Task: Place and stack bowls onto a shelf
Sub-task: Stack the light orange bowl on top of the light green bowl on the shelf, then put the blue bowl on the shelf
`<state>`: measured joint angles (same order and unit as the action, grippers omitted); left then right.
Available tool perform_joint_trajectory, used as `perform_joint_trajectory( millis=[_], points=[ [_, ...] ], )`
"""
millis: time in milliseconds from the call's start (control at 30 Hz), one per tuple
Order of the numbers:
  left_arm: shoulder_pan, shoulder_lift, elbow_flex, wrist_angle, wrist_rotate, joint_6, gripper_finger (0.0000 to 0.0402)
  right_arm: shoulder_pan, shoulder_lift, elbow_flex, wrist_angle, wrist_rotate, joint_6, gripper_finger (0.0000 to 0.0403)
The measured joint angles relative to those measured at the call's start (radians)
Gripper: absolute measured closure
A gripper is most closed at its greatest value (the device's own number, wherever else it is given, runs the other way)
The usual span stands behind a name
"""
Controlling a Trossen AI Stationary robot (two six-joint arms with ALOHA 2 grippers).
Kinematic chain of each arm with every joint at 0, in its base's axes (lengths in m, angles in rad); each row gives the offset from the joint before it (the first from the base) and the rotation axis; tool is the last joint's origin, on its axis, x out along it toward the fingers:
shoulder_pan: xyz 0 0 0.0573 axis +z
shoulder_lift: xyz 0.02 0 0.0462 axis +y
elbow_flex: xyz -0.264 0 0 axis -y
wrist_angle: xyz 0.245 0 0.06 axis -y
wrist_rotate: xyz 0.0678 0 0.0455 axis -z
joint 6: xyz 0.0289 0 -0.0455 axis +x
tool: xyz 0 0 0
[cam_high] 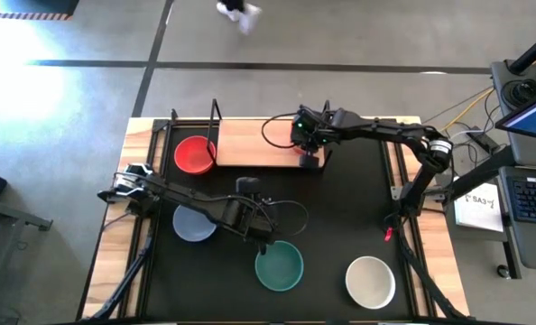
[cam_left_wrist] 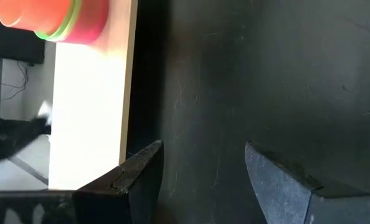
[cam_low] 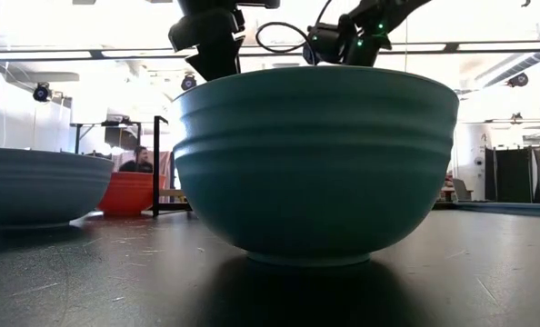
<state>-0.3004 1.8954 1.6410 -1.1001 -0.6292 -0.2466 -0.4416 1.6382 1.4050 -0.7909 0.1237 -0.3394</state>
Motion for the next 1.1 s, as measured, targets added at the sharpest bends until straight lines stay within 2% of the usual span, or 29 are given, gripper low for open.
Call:
perform_joint_trajectory(
  millis=[133, 333, 533, 633, 767, 933, 1100],
  points=[
    [0.000, 0.000, 0.000, 0.000, 0.000, 0.006, 0.0193, 0.000, -0.001, 0.010, -0.033, 0.000, 0.000, 0.0379],
    [0.000, 0.000, 0.000, -0.003, 0.018, 0.008, 0.0193, 0.000, -0.003, 0.011, -0.034, 0.000, 0.011, 0.0327],
    [0.003, 0.000, 0.000, -0.047, 0.159, 0.006, 0.0193, 0.001, -0.014, 0.091, -0.101, 0.001, 0.097, 0.0290],
    [0.002, 0.000, 0.000, -0.095, 0.176, -0.012, 0.0193, 0.004, -0.015, 0.160, -0.190, 0.000, 0.164, 0.0282],
    [-0.001, -0.003, 0.000, -0.246, 0.176, -0.140, 0.0193, 0.014, -0.017, 0.234, -0.313, -0.010, 0.232, 0.0281],
    [-0.030, -0.038, -0.061, -0.342, 0.185, -0.306, 0.0193, 0.034, -0.017, 0.258, -0.398, -0.112, 0.322, 0.0290],
    [-0.050, -0.119, -0.234, -0.331, 0.354, -0.488, 0.0193, 0.067, -0.034, 0.245, -0.447, -0.120, 0.375, 0.0293]
  ],
)
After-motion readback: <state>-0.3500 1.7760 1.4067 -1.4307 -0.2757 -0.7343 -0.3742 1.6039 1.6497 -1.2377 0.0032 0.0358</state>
